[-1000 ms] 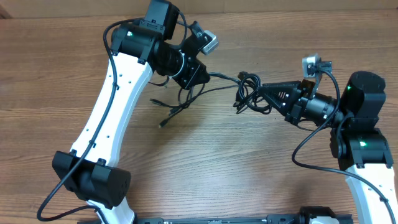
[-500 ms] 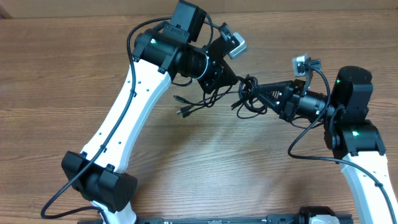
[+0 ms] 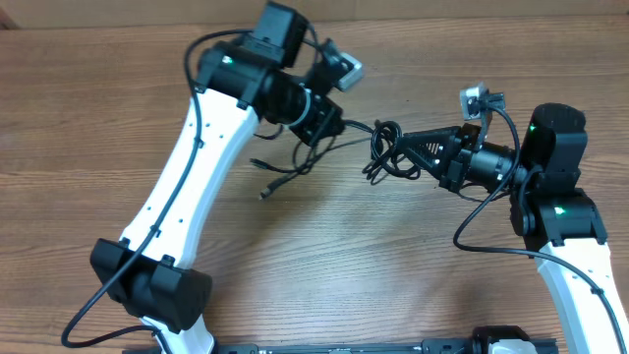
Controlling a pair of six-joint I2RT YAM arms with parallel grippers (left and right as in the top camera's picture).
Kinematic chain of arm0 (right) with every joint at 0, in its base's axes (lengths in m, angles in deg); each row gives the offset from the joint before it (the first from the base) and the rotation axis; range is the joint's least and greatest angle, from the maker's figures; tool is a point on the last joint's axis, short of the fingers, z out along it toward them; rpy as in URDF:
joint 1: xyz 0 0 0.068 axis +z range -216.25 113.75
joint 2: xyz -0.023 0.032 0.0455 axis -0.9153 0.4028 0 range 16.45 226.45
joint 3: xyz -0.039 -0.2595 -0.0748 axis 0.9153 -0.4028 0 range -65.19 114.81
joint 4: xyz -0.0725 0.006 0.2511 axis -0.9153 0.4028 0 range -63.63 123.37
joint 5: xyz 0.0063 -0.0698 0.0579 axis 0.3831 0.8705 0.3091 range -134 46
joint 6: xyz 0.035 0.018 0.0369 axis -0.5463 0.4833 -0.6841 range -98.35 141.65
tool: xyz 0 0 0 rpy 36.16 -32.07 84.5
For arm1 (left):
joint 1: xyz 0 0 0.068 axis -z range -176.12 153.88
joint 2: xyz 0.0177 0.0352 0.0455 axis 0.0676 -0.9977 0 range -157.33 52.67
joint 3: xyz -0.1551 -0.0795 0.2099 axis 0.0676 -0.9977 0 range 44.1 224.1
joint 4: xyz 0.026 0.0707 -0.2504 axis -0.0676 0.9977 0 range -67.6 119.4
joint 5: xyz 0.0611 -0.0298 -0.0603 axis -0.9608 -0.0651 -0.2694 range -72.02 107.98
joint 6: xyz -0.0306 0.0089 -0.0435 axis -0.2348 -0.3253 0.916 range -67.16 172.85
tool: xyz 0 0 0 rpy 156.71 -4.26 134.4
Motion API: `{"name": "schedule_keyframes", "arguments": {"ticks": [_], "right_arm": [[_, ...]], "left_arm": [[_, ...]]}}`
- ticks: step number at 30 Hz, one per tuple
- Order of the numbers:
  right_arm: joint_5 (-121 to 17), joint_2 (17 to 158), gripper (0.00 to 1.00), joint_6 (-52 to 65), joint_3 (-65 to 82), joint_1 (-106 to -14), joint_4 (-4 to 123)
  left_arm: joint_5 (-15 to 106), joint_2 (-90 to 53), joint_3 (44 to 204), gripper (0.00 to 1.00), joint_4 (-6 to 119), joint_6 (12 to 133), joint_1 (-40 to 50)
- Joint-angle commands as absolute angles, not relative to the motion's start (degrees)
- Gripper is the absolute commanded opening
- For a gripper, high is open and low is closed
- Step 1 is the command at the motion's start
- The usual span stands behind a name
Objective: Untangle cables
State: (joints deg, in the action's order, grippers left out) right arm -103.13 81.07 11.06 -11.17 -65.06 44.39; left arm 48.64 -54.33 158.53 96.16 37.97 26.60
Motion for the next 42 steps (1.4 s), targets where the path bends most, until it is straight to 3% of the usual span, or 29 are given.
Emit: {"name": "schedule_keyframes", "arguments": {"ticks": [1,22,34,42], "right_arm": [[-104.34,80.70,0.04,11.25,-9.88,-64.75,44.02],[-105.71,80.72,0.04,11.32,-9.88,-64.75,52.30],[-105.54,80.76,0.04,11.30,-9.88,-64.53,55.23],[-101.10,80.76,0.04,11.28,-9.88,-61.43,55.08]], "left_arm": [[44.74,-54.86,158.32,0.04,96.11,42.74,22.64],[45.01,-54.86,158.32,0.04,95.87,43.26,15.45],[77.20,-54.86,158.32,0.04,87.15,39.52,18.14],[78.62,-54.86,158.32,0.04,84.09,37.16,25.66]]}}
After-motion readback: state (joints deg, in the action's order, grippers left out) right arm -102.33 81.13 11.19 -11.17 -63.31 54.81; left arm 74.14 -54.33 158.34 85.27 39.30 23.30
